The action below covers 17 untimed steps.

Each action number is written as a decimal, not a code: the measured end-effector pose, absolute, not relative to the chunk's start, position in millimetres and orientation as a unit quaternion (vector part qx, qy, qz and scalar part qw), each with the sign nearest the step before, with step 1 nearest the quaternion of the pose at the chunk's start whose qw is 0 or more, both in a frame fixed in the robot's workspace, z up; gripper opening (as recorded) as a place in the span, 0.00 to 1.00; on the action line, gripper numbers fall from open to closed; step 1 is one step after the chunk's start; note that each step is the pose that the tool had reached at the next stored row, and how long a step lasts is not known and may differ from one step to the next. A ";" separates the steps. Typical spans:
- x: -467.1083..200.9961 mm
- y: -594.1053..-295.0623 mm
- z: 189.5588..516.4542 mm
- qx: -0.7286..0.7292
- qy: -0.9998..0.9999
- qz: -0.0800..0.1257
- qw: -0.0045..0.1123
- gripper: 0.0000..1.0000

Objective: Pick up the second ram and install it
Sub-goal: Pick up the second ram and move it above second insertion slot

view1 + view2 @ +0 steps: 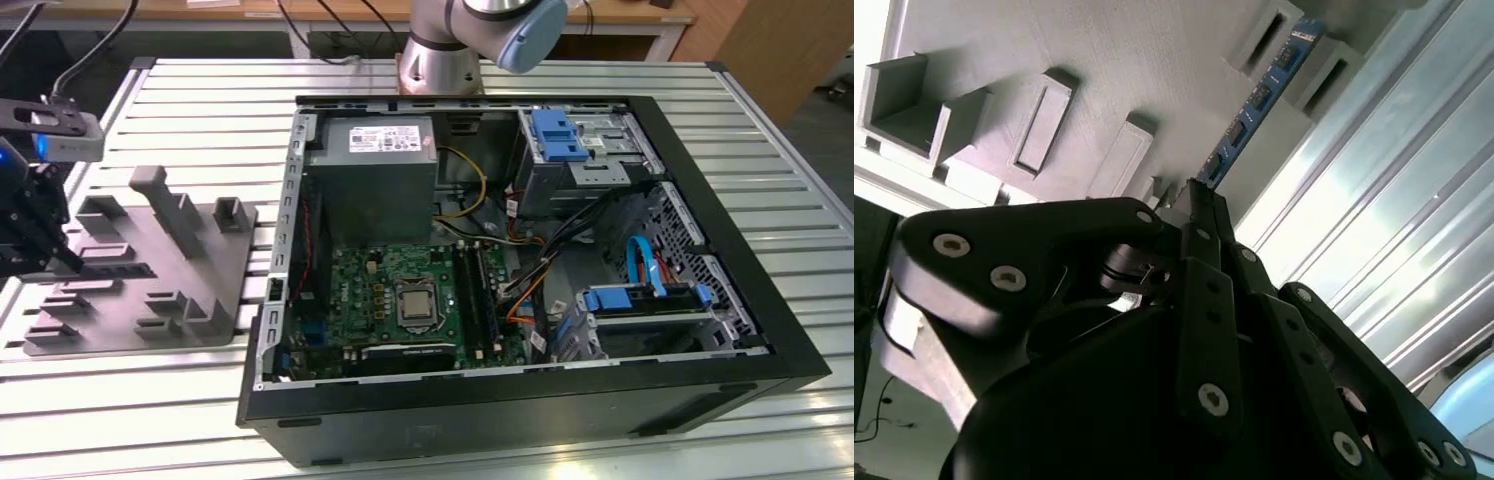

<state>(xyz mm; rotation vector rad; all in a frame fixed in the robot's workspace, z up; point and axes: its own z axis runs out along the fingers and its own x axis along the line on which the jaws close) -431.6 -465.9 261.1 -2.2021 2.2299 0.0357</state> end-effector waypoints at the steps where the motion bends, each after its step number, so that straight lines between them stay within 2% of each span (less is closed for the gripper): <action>1: -431.6 -465.9 263.6 -0.703 0.711 0.011 0.004 0.11; 17: -431.6 -465.9 301.5 -0.703 0.711 0.011 0.004 0.11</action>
